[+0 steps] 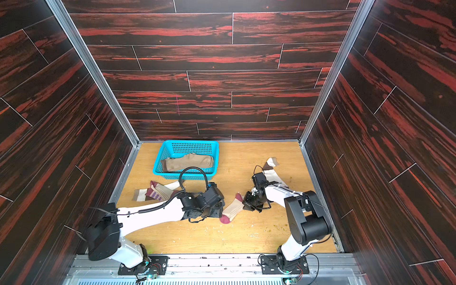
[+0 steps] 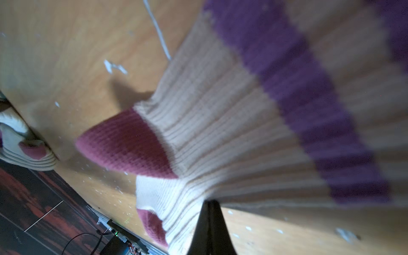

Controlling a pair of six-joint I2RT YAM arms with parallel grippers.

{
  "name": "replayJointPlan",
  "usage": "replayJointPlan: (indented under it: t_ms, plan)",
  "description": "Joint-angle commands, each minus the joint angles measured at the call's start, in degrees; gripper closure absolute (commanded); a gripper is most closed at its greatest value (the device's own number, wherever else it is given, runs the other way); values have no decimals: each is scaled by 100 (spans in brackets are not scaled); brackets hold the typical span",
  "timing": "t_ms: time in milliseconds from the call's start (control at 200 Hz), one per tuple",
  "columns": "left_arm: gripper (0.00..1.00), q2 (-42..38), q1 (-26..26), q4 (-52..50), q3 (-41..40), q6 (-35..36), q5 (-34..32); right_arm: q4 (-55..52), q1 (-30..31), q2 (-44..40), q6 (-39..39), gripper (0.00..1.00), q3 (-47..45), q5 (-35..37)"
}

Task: Place the socks together as a pair
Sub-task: Flatten out the sock at the center of the board.

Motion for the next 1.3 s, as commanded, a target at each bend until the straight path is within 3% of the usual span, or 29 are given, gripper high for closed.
replayJointPlan:
  t_ms: [0, 150, 291, 401, 576, 726, 982, 1127, 1197, 1293]
  plan:
    - [41, 397, -105, -154, 382, 2, 202, -191, -32, -274, 31, 97, -171, 179]
    - [56, 735, -114, -70, 702, -272, 616, -620, -218, -742, -97, 94, 212, 349]
    - [73, 1452, -131, -287, 1189, -567, 1108, -923, -799, -857, -438, 89, 573, 427]
    - [78, 1791, -132, -747, 1217, -826, 997, -868, -1177, -896, -646, 86, 735, 129]
    - [82, 1901, 11, -954, 920, -963, 813, -833, -1247, -1249, -829, 76, 928, -42]
    - [83, 1563, 266, -1126, 316, -1050, 431, -849, -1241, -1534, -777, 70, 913, -299]
    - [83, 613, 785, -1636, -124, -589, -340, -802, -1242, -1964, -818, 49, 542, -616]
    - [80, 440, 842, -1717, 55, -290, -259, -925, -1224, -1789, -891, 47, 348, -817]
    - [72, 58, 836, -1726, -68, -477, -230, -993, -1168, -1758, -951, 47, 332, -869]
    - [46, -749, 850, -1795, -519, -1061, -376, -1018, -1136, -1866, -973, 46, 292, -933]
